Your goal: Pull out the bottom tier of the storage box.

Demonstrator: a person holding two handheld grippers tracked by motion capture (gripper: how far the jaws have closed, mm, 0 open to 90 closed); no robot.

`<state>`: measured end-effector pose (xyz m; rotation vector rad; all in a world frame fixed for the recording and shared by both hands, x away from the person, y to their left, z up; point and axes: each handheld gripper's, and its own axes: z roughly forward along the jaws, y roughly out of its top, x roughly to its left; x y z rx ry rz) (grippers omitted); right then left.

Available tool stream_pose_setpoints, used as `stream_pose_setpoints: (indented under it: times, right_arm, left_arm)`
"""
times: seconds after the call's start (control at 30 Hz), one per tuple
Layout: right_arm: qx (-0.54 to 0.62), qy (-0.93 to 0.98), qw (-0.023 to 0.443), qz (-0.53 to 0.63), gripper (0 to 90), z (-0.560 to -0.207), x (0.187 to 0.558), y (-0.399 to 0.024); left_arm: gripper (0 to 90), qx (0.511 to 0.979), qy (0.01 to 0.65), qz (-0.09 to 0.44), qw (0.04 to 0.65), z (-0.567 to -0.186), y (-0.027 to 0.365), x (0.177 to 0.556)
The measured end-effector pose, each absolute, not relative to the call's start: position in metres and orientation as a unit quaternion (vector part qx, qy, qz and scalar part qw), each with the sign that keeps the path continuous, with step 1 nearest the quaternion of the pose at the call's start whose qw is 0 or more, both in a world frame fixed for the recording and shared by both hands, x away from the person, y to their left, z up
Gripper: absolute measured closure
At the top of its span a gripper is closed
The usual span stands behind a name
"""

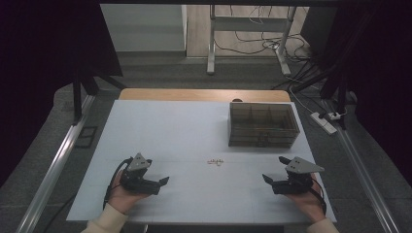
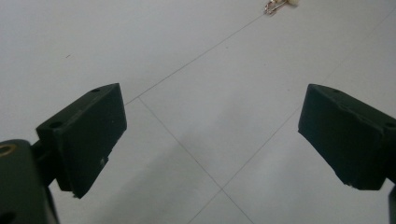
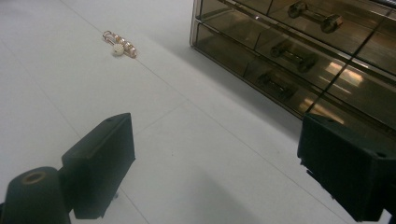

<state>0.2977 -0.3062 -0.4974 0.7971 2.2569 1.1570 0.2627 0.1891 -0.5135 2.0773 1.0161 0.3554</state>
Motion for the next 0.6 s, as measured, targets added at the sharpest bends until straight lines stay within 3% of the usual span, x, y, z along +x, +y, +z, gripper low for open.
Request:
stream_pose_setpoints:
  times: [0.6]
  right_arm:
    - [0.257, 0.838, 0.290, 0.384, 12.4, -0.5003, 0.2949, -0.2999]
  left_arm:
    - [7.1, 0.819, 0.401, 0.138, 0.388, -0.5154, 0.1895, 0.2637]
